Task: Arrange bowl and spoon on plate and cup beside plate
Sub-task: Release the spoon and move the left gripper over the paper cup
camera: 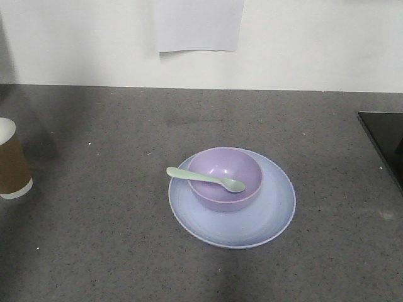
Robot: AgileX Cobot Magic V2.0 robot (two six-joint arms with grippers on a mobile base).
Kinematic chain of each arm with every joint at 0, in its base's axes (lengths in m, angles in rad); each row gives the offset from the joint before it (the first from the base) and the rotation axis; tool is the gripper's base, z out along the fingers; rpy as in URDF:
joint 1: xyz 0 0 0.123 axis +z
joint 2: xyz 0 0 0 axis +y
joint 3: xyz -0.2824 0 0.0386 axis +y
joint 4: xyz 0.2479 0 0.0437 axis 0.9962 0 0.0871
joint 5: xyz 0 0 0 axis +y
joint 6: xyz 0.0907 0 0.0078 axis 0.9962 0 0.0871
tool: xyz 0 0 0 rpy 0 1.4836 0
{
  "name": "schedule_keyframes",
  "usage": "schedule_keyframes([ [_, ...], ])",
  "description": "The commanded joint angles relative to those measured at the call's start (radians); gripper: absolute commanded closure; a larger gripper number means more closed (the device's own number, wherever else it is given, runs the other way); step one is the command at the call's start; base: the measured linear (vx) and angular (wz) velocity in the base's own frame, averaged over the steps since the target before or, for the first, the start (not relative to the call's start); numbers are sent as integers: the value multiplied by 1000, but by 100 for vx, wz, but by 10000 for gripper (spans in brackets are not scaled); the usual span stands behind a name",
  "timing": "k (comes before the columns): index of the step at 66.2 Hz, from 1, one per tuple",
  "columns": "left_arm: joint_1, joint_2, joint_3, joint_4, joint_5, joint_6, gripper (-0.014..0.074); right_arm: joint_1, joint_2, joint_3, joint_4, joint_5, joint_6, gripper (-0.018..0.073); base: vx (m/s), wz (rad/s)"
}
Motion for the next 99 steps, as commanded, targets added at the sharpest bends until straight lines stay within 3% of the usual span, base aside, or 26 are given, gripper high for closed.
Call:
schedule_keyframes([
  [1, 64, -27, 54, -86, -92, 11, 238, -3, 6, -21, -19, -61, -7, 570, 0, 0],
  [13, 137, -16, 172, -144, -94, 13, 145, -3, 11, -21, -18, -54, -7, 570, 0, 0],
  [34, 139, 9, 214, -254, -39, 94, 129, -3, 14, 17, -18, -63, -7, 570, 0, 0],
  [43, 139, 34, 220, -259, 10, 96, 129, -3, 14, 108, -19, -130, -6, 570, 0, 0],
  [57, 139, 34, 288, -247, -14, 101, 129, -3, 14, 211, -13, -235, 5, 570, 0, 0],
  [68, 141, 36, 346, -242, -53, 101, 129, -3, 13, 214, -14, -238, 23, 570, 0, 0],
  [99, 146, 115, 359, -244, -26, 98, 129, -3, 13, 214, -12, -234, 23, 570, 0, 0],
])
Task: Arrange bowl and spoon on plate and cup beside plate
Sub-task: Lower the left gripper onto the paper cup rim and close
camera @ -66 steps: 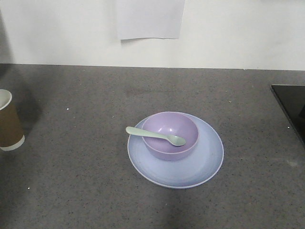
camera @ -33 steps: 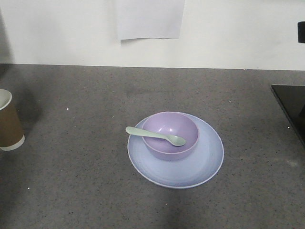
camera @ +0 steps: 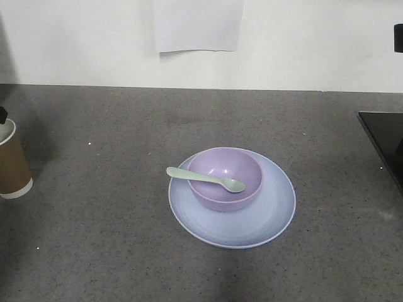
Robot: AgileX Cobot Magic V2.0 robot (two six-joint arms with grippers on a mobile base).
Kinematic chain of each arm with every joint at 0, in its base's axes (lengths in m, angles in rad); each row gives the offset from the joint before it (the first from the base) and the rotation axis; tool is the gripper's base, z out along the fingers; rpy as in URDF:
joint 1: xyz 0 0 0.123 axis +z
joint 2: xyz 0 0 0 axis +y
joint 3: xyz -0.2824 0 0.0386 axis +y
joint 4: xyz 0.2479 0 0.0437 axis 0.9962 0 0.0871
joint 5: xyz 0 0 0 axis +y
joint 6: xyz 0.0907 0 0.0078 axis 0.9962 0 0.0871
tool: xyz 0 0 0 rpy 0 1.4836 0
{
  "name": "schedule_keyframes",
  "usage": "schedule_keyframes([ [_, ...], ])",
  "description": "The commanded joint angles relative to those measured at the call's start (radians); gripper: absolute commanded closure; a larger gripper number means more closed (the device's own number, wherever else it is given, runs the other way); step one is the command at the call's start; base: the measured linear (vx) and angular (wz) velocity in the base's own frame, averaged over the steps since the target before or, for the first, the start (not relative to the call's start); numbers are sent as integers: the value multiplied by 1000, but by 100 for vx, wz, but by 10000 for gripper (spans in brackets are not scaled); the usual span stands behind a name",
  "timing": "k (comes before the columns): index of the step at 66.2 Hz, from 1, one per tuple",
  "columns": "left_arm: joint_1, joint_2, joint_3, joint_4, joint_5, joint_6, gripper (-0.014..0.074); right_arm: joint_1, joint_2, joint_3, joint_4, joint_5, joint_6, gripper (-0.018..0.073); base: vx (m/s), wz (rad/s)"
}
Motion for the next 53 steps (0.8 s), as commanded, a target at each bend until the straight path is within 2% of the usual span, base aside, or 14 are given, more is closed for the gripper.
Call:
schedule_keyframes([
  [1, 3, -28, -22, 8, -28, -4, 129, -3, -14, -22, -13, -74, -1, 570, 0, 0],
  [12, 3, -6, -22, 2, -21, -4, 137, -3, -14, -22, -13, -74, -1, 570, 0, 0],
  [18, 3, 5, -22, 4, -16, -5, 194, -3, -14, -22, -13, -74, -1, 570, 0, 0],
  [24, 3, 7, -22, 5, -26, -5, 321, -3, -14, -22, -13, -73, -1, 570, 0, 0],
  [34, 2, 3, -22, 0, -58, -2, 605, -3, -14, -22, -13, -73, -1, 570, 0, 0],
  [42, -23, 0, -26, -79, -78, 58, 605, -3, -14, -22, -13, -73, -1, 570, 0, 0],
  [48, -65, -1, -46, -146, -77, 113, 605, -3, -14, -22, -13, -73, -1, 570, 0, 0],
  [53, -113, -2, -73, -185, -72, 129, 605, -3, -14, -22, -13, -69, -1, 570, 0, 0],
])
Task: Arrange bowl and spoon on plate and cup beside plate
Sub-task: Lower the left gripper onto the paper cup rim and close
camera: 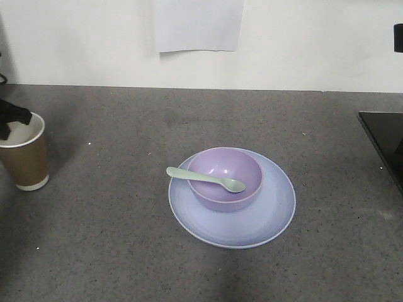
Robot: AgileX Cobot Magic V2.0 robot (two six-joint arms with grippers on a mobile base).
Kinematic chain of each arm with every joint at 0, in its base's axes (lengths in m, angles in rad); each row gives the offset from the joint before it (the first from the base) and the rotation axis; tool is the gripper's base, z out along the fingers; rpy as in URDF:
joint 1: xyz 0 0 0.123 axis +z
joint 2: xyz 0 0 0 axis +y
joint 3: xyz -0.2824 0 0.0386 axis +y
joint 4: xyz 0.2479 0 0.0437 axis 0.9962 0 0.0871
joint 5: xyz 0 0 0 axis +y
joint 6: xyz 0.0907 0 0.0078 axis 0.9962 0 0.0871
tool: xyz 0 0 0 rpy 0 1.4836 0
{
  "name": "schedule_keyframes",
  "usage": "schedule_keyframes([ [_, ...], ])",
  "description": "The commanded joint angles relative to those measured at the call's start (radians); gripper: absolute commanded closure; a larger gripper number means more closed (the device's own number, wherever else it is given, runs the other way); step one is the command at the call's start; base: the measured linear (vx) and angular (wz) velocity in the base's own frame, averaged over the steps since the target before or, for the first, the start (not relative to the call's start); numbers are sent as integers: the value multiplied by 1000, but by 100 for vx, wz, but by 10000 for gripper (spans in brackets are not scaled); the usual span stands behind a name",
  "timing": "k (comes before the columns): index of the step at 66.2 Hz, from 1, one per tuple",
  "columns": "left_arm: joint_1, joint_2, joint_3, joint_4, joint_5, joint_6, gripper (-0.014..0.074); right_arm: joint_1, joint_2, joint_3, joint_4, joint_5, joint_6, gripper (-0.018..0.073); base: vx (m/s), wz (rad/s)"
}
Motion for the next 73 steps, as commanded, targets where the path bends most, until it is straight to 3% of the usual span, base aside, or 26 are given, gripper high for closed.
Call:
schedule_keyframes([
  [1, -69, -52, -61, -86, -30, 32, 604, -3, -14, -22, -14, -68, -7, 570, 0, 0],
  [18, -250, -51, -103, -94, -29, 40, 604, -3, -16, -22, -12, -53, -7, 570, 0, 0],
  [37, -385, -22, -104, -99, -27, 39, 604, -3, -16, -22, -12, -52, -7, 570, 0, 0],
  [51, -407, -22, -104, -193, -41, 39, 604, -3, -16, -22, 10, -52, -7, 570, 0, 0],
  [73, -407, -22, -104, -230, -39, 40, 603, -3, -16, -22, 20, -50, -7, 570, 0, 0],
])
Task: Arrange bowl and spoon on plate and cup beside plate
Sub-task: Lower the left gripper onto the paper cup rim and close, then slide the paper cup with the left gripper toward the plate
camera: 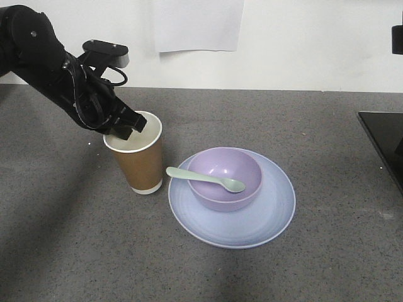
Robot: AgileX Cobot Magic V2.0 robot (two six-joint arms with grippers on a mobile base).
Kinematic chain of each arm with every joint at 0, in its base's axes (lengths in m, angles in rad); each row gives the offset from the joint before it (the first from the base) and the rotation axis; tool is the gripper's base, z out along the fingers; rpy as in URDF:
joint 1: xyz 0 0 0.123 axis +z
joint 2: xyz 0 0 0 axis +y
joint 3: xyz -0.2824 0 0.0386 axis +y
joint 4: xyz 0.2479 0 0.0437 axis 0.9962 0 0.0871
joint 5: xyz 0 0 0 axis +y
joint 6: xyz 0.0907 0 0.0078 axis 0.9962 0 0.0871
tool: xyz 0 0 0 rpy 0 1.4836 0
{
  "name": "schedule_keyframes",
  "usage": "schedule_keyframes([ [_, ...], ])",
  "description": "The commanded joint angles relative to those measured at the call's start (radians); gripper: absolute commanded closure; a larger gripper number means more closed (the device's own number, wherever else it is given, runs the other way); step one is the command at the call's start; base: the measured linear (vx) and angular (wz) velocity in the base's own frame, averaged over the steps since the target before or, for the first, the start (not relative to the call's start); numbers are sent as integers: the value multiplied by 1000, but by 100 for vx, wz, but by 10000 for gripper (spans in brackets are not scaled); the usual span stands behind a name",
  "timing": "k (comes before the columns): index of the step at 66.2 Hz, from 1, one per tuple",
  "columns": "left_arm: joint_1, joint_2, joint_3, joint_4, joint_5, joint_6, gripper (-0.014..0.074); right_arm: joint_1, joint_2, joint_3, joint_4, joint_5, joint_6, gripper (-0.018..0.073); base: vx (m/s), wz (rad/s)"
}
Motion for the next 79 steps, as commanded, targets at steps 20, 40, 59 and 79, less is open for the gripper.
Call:
schedule_keyframes([
  [20, -4, -46, -29, -40, -43, 13, 603, -3, -16, -22, -7, -61, -7, 570, 0, 0],
  [40, -4, -29, -29, -41, -43, 13, 603, -3, -16, -22, -7, -54, -7, 570, 0, 0],
  [59, -4, -10, -29, -41, -42, 13, 600, -3, -16, -22, -7, -52, -7, 570, 0, 0],
  [79, -18, 23, -29, -33, -27, 11, 596, -3, -16, -22, -7, -53, -7, 570, 0, 0],
])
